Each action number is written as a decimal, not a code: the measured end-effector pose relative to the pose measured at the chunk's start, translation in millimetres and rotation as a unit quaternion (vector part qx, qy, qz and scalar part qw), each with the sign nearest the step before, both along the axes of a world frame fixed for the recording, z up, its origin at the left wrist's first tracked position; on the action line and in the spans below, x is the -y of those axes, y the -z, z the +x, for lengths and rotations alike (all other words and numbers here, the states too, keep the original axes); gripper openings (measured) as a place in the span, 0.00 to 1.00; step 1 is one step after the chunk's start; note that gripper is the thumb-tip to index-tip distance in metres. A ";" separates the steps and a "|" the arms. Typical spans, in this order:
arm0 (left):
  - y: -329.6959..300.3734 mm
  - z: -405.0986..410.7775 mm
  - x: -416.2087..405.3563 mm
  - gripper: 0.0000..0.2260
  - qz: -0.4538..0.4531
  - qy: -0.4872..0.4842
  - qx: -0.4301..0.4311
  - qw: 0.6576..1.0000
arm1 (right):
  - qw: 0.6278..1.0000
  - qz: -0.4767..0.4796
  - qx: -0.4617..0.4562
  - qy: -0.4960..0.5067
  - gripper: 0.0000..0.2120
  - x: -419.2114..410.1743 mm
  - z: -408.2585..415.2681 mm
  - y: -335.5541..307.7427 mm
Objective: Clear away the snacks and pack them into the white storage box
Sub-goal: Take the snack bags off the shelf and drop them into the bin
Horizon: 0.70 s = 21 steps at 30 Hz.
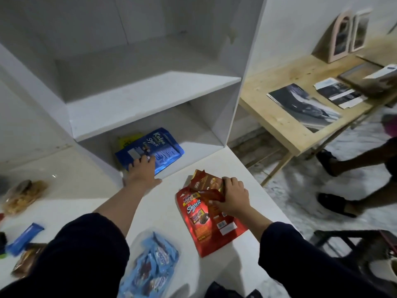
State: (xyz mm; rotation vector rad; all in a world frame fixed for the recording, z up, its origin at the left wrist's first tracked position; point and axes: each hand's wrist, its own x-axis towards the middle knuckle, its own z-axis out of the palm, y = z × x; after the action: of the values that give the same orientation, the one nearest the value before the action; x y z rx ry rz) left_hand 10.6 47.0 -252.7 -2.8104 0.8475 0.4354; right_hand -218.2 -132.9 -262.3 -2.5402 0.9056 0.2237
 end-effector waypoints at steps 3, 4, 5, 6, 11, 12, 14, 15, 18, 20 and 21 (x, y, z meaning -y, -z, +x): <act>0.2 -8.3 -5.0 0.45 0.003 -0.007 0.040 0.999 | 1.000 -0.001 -0.001 0.002 0.41 -1.3 -5.0 -0.3; 0.0 -8.7 -6.7 0.45 0.005 -0.012 0.034 0.999 | 1.000 0.000 -0.002 0.003 0.41 -1.7 -6.8 -0.4; 0.8 -7.9 -8.2 0.46 0.001 -0.021 0.023 1.000 | 1.000 0.000 -0.001 0.003 0.41 -1.9 -8.5 0.0; 1.7 -6.6 -9.5 0.47 -0.007 -0.039 0.004 0.999 | 1.000 -0.002 0.001 0.003 0.41 -2.2 -10.1 0.7; -3.8 10.1 -8.7 0.28 -0.142 -0.139 -0.053 0.979 | 1.000 -0.017 0.015 -0.001 0.40 -2.3 -12.4 0.3; -5.4 15.7 -8.3 0.23 -0.147 -0.137 -0.048 0.979 | 1.000 -0.022 0.017 -0.003 0.40 -2.9 -12.4 -1.2; -10.8 24.3 -9.3 0.19 -0.151 -0.148 -0.039 0.977 | 0.999 -0.025 0.021 -0.001 0.40 -3.3 -12.1 -1.9; -10.2 29.8 -9.1 0.21 -0.154 -0.162 -0.037 0.974 | 0.999 -0.027 0.020 -0.001 0.39 -3.3 -12.7 -2.1; -8.9 30.4 -7.1 0.26 -0.134 -0.204 -0.067 0.967 | 0.999 -0.027 0.016 -0.009 0.39 -6.7 -19.3 -1.1; 1.1 53.0 3.2 0.26 -0.123 -0.206 -0.113 0.964 | 0.999 -0.029 0.005 0.011 0.39 -9.1 -7.0 8.5; 2.1 53.5 3.2 0.27 -0.125 -0.208 -0.131 0.961 | 1.000 -0.028 0.006 0.012 0.39 -10.9 -9.4 7.5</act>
State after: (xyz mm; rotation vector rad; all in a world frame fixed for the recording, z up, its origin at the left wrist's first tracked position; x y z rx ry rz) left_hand 64.1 43.8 -254.8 -3.2216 0.3608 0.8282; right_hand -227.6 -121.9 -269.9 -2.5780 0.9500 0.1782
